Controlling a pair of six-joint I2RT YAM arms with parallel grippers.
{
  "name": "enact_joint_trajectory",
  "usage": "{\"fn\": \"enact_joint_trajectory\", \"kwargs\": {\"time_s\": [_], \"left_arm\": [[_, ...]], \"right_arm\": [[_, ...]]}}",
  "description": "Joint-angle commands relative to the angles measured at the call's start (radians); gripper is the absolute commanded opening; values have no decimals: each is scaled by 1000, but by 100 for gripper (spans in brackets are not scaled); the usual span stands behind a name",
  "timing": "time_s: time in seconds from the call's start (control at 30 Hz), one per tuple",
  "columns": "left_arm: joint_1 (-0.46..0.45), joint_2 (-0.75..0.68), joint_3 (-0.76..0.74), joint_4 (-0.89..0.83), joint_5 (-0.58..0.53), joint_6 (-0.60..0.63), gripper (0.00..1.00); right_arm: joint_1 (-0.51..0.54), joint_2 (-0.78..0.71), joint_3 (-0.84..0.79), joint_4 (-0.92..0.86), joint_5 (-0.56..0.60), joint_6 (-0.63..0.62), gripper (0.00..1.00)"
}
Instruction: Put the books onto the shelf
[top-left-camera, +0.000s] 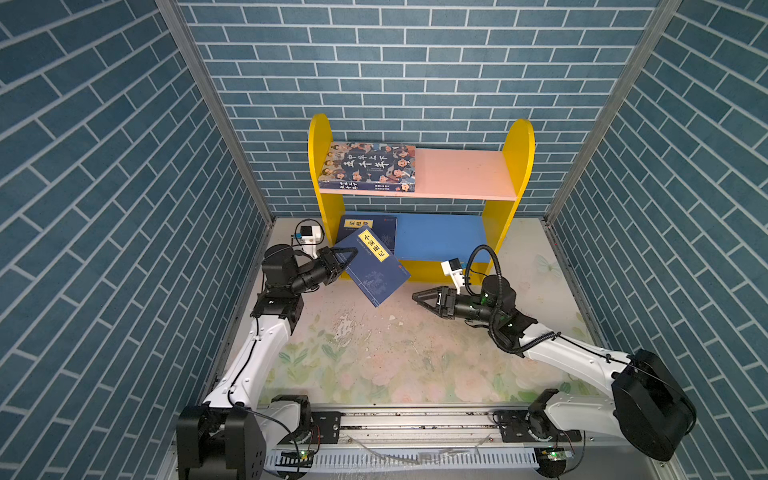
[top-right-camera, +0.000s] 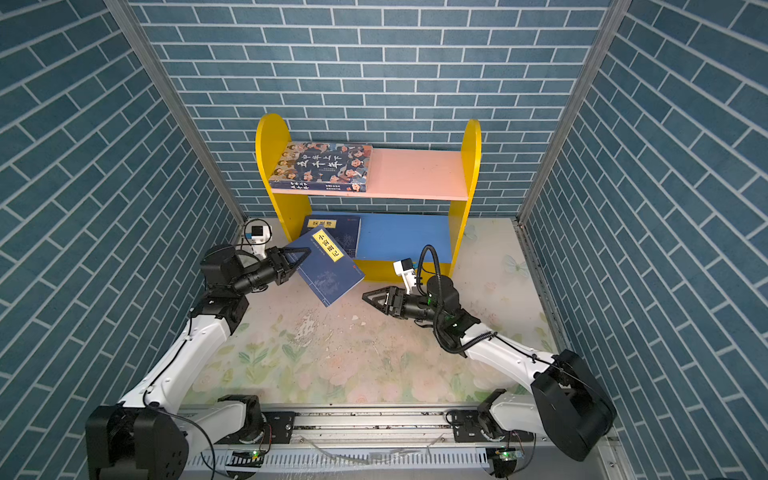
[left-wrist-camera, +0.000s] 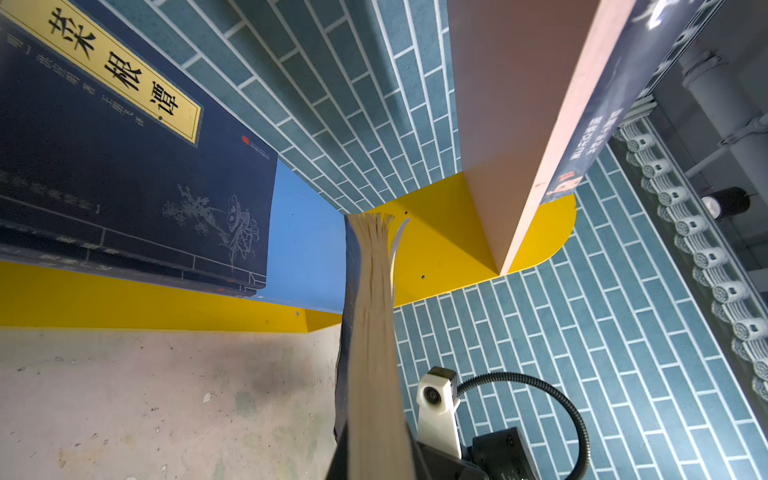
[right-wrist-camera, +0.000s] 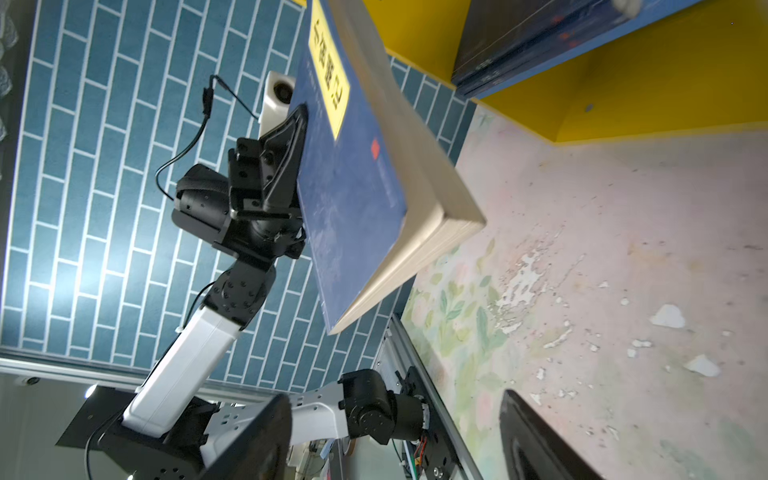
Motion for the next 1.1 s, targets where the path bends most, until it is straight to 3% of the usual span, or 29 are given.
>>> {"fn": "enact_joint_trajectory", "kwargs": {"time_s": [0.0,0.33,0.7,1.07], "left_arm": [[13,-22,-20,115,-25,-71,0],[14,-39,-46,219,-33,-106,0],[14,-38,-63,228,-45,-108,0],[15,-55,-73,215,-45,-112,0]], "right_arm": [[37,35,37,130,28,59,80],[87,228,93,414,60,169,80],[89,346,178,514,60,214,79],[87,457,222,627,90,265,57]]}}
